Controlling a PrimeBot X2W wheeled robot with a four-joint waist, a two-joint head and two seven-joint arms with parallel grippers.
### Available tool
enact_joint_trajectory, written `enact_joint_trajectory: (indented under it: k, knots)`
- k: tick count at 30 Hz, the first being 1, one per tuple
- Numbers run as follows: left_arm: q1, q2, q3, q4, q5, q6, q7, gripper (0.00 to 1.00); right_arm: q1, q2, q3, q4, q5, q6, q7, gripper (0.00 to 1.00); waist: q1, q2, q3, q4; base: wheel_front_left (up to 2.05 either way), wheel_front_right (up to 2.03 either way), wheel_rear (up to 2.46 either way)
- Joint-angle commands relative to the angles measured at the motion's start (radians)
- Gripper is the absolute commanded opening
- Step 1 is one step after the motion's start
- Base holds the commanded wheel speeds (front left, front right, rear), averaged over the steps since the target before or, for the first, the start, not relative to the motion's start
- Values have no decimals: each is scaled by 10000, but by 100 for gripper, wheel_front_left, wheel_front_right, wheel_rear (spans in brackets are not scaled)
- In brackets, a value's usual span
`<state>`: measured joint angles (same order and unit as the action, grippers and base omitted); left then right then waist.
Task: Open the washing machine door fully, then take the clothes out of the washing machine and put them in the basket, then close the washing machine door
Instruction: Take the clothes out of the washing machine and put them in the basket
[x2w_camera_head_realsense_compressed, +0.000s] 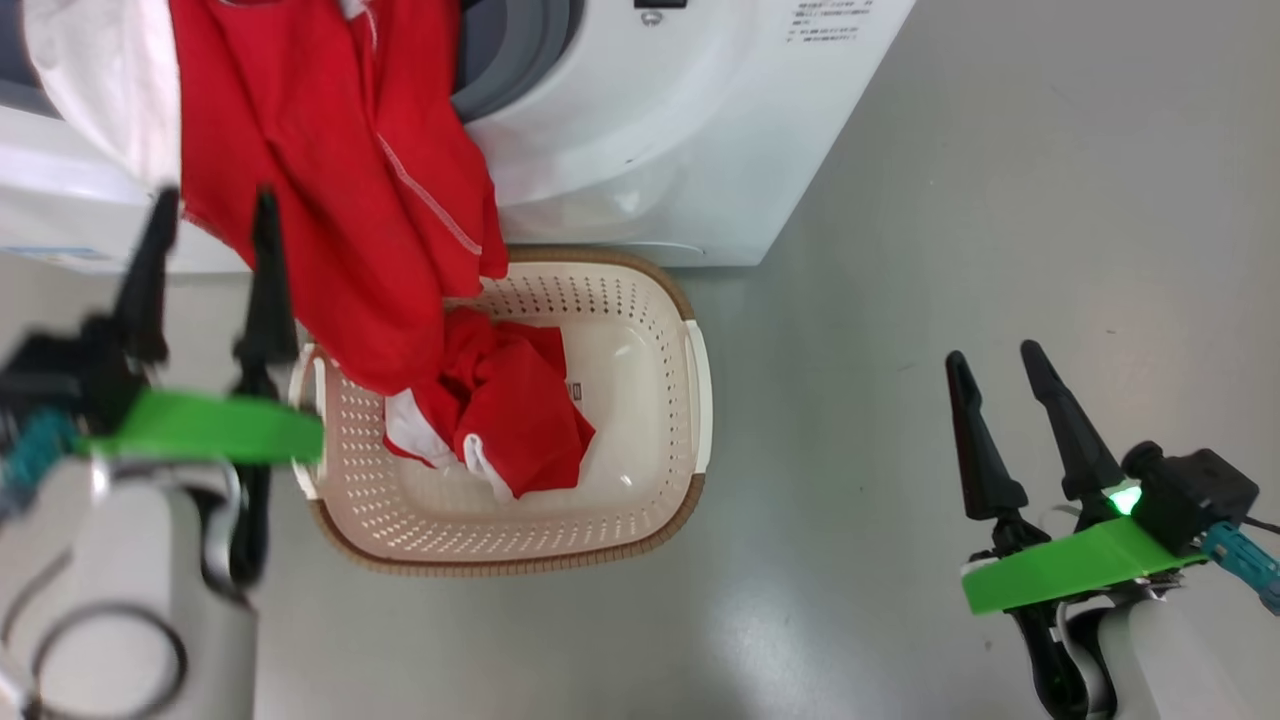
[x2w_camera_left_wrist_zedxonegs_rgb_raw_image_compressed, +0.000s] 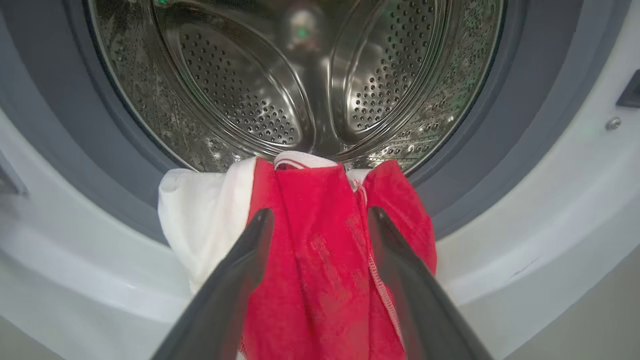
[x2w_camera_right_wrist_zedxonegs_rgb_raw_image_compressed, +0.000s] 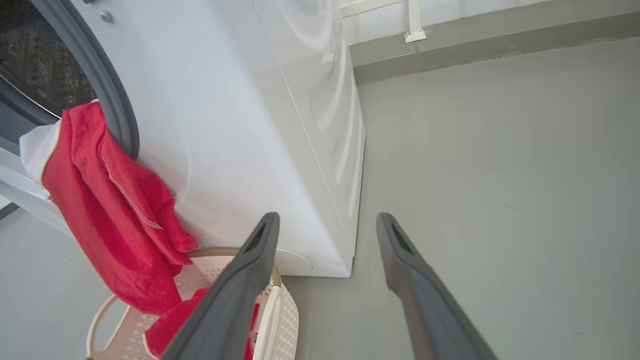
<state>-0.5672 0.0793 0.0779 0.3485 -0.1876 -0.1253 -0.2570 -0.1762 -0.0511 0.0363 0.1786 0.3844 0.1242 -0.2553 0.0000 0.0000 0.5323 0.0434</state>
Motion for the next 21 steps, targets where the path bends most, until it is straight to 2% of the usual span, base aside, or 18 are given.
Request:
enact_joint_trajectory:
  k: [1,10,21]
  knots:
    - [-259,388,225,-39,-42,-54,-48,100,-109,9,295,-197,-51,65,-65,100,0,0,106,-25,0,0,0]
    - [-2821,1016,-968,3149,-110,-54,-48,100,-496,9,612,-209,176,65,-65,100,0,0,566,-360,0,0,0]
    - [-4757,1347,-1642,5224,-254,-54,-48,100,-716,9,640,-319,328,65,-65,100,0,0,1055,-746,0,0,0]
